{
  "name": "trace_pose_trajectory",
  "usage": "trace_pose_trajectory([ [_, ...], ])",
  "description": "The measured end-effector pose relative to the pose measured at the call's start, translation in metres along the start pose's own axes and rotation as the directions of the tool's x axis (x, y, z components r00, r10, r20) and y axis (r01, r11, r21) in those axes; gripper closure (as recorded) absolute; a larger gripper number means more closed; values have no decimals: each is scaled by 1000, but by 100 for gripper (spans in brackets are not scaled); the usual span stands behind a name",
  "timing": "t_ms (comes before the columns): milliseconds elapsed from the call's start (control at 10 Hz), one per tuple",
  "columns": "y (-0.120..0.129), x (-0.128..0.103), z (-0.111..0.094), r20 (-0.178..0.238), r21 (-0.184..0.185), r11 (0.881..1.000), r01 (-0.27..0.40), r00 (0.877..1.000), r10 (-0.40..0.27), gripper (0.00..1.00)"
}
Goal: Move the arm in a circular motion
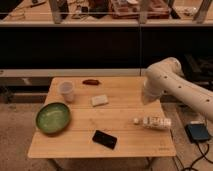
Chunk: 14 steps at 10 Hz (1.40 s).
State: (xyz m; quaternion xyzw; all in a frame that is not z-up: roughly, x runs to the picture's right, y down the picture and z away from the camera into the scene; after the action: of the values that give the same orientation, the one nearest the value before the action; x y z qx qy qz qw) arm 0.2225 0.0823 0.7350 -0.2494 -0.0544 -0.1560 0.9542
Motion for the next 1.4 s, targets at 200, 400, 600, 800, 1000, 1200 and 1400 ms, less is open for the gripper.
trace_pose_trajectory([
  [200,43,-19,-2,0,-35,999,-17,1000,17,100],
  [400,86,-57,-4,8,-77,997,-12,1000,13,100],
  [600,103,-96,-4,27,-91,996,24,999,-22,100],
  [800,100,-150,-1,68,-89,991,100,993,-94,100],
  [1000,73,-203,6,140,-76,977,199,972,-187,100],
  [1200,39,-233,19,206,-70,962,262,948,-243,100],
  [1400,-11,-245,39,243,-50,945,322,922,-301,100],
])
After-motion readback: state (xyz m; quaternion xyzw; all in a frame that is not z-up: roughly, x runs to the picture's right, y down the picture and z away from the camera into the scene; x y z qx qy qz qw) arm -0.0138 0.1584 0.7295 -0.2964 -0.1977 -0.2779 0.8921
